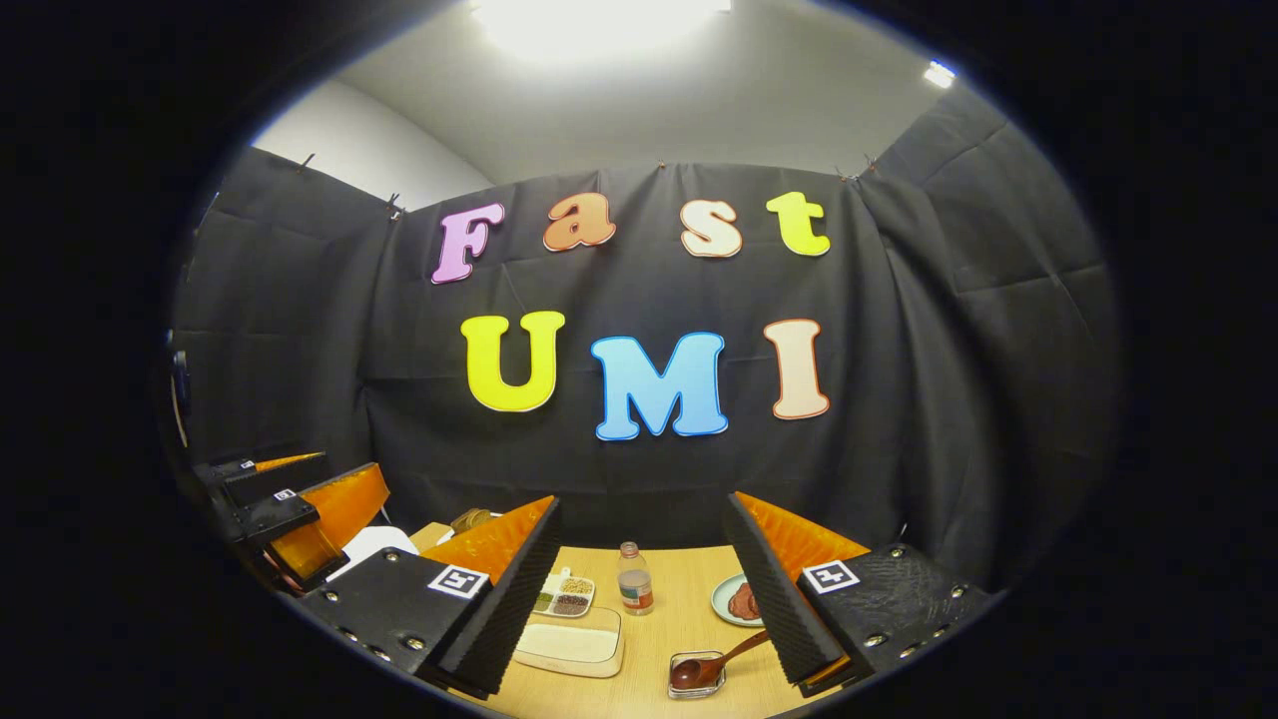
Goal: Close the left gripper, press the button to open the rice cooker; take a wooden spoon from the chopstick holder with the right hand, scoop a spoonful of rice and pour it into the rice cooker, then put the wooden spoon back into the chopstick holder.
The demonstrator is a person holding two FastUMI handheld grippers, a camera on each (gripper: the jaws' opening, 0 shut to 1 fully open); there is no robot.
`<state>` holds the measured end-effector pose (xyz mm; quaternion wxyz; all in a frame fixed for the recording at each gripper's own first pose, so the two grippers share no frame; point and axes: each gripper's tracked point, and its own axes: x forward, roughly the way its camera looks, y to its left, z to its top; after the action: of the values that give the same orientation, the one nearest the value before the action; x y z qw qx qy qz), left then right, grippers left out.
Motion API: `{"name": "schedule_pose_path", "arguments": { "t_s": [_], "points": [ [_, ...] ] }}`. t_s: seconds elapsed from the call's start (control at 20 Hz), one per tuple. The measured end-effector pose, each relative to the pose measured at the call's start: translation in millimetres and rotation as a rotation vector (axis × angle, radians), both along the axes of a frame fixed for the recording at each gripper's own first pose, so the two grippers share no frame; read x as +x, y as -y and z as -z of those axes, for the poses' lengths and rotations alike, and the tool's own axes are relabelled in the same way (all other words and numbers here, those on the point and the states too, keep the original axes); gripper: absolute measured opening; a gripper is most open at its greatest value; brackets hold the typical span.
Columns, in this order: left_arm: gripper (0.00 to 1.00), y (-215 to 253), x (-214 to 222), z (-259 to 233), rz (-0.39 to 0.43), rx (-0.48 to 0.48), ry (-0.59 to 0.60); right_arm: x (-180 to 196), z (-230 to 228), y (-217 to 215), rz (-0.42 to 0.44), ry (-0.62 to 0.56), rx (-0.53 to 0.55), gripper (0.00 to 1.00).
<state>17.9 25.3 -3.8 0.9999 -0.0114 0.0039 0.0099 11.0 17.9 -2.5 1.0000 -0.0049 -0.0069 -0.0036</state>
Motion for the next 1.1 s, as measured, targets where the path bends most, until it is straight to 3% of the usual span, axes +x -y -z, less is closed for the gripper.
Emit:
{"name": "schedule_pose_path", "arguments": {
  "t_s": [0.2, 0.25, 0.35, 0.5, 0.6, 0.8, 1.05, 1.1],
  "points": [
    [0.91, -3.4, 2.3, 4.2, -0.004, -0.003, -0.008, 3.9, 2.9, -3.8, -0.006, -0.009, -0.003, 0.98],
    [0.95, -5.7, 1.7, 6.0, -0.009, -0.002, -0.009, 4.1, 3.4, -4.1, -0.006, -0.010, -0.007, 0.98],
    [0.91, -8.6, 2.1, 9.0, -0.016, -0.005, -0.012, 4.5, 6.2, -4.2, -0.010, -0.014, -0.008, 0.99],
    [0.92, -19.4, 4.7, 12.5, -0.033, -0.013, -0.008, 7.0, 11.7, -4.6, -0.010, -0.028, -0.010, 0.98],
    [0.96, -27.8, 7.7, 25.7, -0.033, -0.023, -0.034, 8.7, 14.9, -6.1, -0.013, -0.039, -0.007, 0.98],
    [0.95, -61.9, 14.0, 63.7, -0.056, -0.031, -0.112, 12.3, 24.1, -7.0, -0.017, -0.058, -0.015, 0.98],
    [0.18, -127.5, 25.5, 139.1, -0.123, -0.146, -0.296, 19.3, 42.2, -11.0, -0.027, -0.109, -0.022, 0.99],
    [0.09, -134.8, 27.0, 151.2, -0.118, -0.165, -0.324, 19.8, 45.9, -11.3, -0.028, -0.117, -0.025, 0.98]
  ]
}}
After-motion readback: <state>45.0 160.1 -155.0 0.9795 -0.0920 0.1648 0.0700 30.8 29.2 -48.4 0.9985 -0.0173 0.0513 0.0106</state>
